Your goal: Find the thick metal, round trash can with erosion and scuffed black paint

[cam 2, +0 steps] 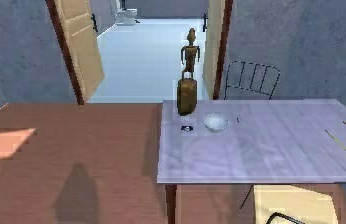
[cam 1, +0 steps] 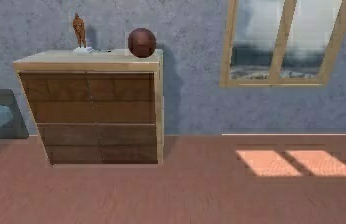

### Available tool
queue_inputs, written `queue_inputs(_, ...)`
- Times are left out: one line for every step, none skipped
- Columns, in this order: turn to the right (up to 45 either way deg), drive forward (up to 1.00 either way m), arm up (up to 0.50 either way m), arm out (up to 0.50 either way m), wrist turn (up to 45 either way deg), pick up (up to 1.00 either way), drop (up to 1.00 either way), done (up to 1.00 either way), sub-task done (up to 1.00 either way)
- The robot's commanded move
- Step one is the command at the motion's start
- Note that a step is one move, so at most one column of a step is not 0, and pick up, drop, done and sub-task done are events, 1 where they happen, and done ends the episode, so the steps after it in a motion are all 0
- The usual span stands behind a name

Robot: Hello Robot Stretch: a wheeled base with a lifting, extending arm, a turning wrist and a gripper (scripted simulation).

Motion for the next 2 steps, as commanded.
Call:
queue_inputs(-45.0, 0.0, 0.0, 0.0, 0.0, 0.0, 0.0, 0.0, 0.0)
queue_inputs(-6.0, 0.0, 0.0, 0.0, 0.0, 0.0, 0.0, 0.0, 0.0)
